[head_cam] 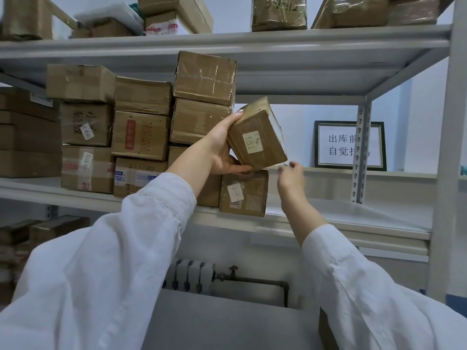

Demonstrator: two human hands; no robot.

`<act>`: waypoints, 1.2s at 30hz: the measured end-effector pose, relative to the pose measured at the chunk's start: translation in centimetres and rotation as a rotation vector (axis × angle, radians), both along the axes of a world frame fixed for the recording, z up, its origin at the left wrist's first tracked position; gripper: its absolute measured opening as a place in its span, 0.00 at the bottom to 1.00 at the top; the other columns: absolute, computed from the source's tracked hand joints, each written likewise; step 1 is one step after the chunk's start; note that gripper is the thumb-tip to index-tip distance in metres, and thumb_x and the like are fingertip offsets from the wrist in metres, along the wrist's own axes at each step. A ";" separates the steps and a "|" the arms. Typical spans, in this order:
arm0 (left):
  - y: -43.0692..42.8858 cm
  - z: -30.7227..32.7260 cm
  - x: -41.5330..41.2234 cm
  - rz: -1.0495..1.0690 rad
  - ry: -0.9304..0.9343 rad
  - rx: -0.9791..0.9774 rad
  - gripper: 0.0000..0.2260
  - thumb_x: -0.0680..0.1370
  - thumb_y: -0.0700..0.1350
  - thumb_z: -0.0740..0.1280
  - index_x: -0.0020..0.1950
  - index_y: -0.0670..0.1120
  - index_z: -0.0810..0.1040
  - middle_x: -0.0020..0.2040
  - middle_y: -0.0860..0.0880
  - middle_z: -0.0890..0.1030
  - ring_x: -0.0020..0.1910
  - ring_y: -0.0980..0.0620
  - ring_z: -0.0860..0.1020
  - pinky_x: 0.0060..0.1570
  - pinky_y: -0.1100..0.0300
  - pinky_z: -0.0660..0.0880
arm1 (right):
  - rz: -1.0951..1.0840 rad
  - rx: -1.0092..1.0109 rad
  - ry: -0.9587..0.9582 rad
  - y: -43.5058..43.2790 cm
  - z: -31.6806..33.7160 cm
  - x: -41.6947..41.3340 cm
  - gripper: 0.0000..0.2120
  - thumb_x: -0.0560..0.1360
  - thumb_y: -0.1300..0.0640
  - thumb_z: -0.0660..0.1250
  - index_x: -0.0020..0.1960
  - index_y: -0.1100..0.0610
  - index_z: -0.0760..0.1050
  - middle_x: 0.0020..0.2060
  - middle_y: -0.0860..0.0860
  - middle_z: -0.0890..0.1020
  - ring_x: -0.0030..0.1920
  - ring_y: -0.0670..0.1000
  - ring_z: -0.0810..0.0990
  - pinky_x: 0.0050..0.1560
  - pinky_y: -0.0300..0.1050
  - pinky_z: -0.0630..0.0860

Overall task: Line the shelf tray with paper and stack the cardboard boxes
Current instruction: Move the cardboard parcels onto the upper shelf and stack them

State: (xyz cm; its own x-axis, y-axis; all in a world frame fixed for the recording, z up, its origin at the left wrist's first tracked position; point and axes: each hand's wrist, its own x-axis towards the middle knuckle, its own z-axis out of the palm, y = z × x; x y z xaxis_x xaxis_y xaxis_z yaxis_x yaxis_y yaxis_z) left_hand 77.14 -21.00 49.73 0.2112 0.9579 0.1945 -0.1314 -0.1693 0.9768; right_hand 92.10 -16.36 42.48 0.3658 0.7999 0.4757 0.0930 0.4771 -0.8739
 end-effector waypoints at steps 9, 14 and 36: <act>-0.5 0.4 2.2 0.177 0.196 0.056 0.46 0.64 0.79 0.40 0.57 0.49 0.79 0.43 0.44 0.82 0.37 0.48 0.83 0.36 0.59 0.79 | 0.375 0.320 -0.079 -2.5 2.0 0.5 0.27 0.76 0.51 0.67 0.72 0.50 0.64 0.65 0.49 0.76 0.62 0.49 0.77 0.59 0.47 0.76; 1.0 -0.5 1.8 0.361 0.239 0.210 0.40 0.71 0.74 0.39 0.66 0.48 0.71 0.38 0.45 0.75 0.27 0.54 0.67 0.22 0.66 0.63 | 0.380 0.265 0.058 -1.0 2.2 0.6 0.14 0.80 0.51 0.60 0.64 0.51 0.71 0.59 0.49 0.79 0.58 0.50 0.79 0.62 0.52 0.75; 7.2 -2.5 -5.0 1.183 0.594 0.678 0.37 0.69 0.62 0.69 0.72 0.50 0.60 0.73 0.43 0.57 0.71 0.42 0.56 0.69 0.50 0.56 | -0.146 0.058 -0.341 2.2 2.6 -4.8 0.36 0.71 0.27 0.49 0.74 0.44 0.59 0.68 0.48 0.73 0.69 0.57 0.69 0.69 0.66 0.58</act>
State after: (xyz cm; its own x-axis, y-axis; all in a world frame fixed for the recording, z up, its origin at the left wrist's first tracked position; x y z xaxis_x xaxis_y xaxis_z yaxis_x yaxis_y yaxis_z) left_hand 72.13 -13.77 47.27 -0.3992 0.3906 0.8295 0.7836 -0.3244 0.5298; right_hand 87.28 -14.17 45.08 0.2867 0.7193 0.6328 0.4447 0.4852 -0.7529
